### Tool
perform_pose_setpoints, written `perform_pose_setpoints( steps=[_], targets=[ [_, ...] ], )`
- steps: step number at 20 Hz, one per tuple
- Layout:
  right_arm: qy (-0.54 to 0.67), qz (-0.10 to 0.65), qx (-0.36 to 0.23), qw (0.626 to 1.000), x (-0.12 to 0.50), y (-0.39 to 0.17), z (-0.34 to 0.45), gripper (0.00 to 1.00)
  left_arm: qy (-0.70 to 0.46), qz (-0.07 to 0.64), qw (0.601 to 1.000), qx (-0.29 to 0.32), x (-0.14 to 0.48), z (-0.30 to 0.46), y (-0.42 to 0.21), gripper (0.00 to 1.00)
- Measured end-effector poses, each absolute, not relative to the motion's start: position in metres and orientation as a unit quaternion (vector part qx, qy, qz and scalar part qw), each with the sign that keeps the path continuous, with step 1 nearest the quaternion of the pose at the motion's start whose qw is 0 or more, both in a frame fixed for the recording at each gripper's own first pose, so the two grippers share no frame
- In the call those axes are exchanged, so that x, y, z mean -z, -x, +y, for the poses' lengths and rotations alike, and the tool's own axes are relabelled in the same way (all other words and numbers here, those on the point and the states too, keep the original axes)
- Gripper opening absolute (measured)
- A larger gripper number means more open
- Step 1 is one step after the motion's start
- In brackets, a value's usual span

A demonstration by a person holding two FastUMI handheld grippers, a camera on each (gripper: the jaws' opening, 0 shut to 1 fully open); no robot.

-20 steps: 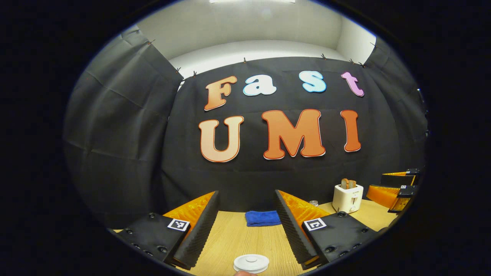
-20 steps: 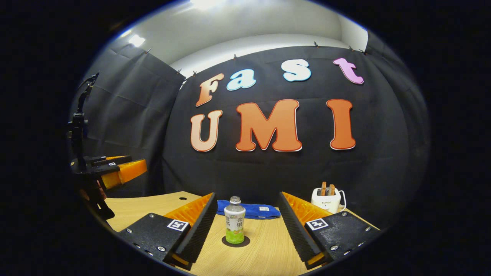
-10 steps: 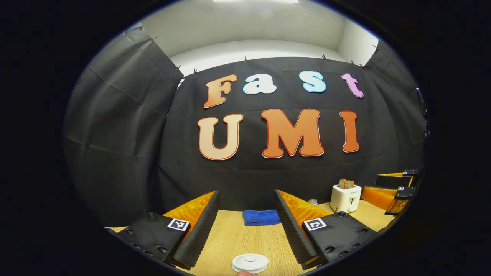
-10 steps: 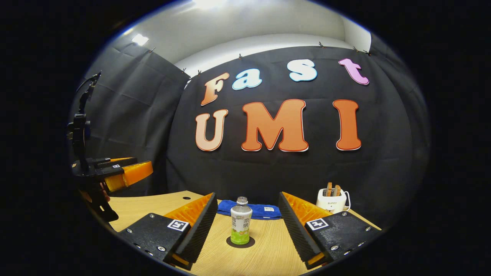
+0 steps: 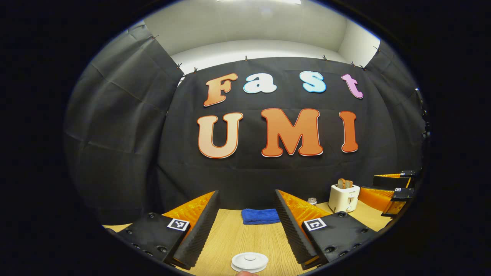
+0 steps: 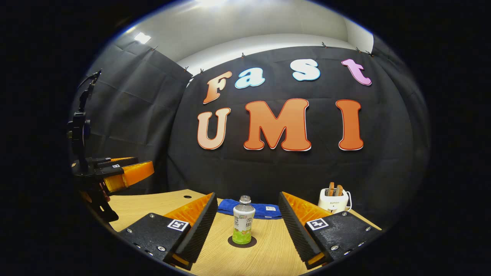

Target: Open the teacup lid with one hand, grasp the water bottle and pour water into the teacup with the other hand; after pouring, place the water bottle on the coaster and then close the teacup lid.

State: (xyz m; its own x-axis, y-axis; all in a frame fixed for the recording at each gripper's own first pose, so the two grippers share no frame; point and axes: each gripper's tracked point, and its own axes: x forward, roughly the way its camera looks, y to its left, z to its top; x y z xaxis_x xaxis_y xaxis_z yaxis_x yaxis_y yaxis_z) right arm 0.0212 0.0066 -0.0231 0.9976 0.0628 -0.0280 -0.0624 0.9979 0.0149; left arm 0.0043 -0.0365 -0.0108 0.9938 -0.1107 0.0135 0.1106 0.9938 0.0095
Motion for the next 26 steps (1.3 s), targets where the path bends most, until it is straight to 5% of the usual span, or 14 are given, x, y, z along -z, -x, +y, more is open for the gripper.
perform_pose_setpoints(
  steps=[26],
  targets=[
    [-0.018,0.017,-0.017,1.0,0.028,-0.022,0.001,0.95,-0.007,-0.001,0.998,0.058,0.022,-0.049,-0.003,0.93]
  ],
)
